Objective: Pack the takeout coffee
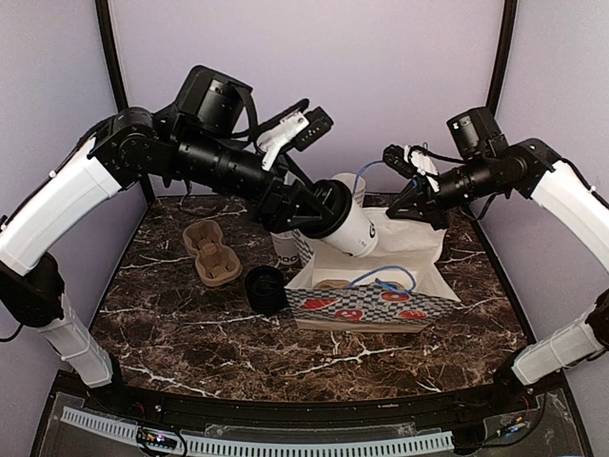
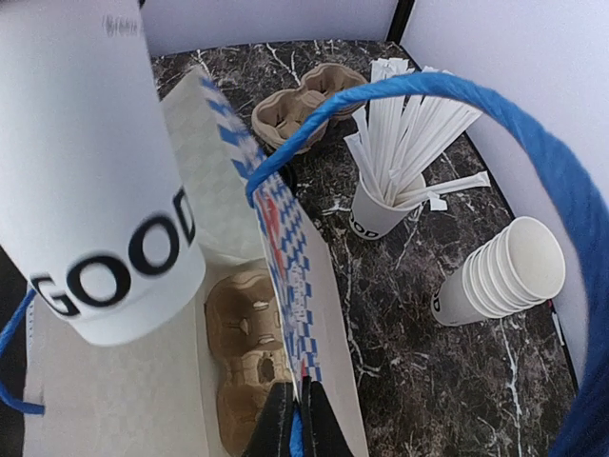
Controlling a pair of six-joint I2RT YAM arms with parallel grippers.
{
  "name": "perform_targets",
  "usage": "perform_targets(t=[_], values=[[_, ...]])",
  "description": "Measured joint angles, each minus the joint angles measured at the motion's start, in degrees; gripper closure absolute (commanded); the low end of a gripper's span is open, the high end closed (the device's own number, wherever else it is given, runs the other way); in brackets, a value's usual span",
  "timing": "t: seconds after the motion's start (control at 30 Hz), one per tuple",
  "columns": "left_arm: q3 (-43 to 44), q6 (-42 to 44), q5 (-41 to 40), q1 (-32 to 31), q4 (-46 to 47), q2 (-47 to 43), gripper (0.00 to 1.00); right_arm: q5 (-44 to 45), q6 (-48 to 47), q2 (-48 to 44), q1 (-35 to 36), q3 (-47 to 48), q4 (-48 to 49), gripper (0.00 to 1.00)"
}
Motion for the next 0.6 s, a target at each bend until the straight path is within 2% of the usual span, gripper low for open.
perform_targets(t=[0.2,0.6], values=[[0.09,1.49,-8.90,-5.73,-2.29,5.14,0.72,0.33,1.88,-3.87,0.13,-4.13,3.37,1.00],[7.98,6.54,-26.58,-13.64,-6.91,14.75,0.74,-4.24,2.71,-9.07,1.31,-7.52,3.89,1.00]])
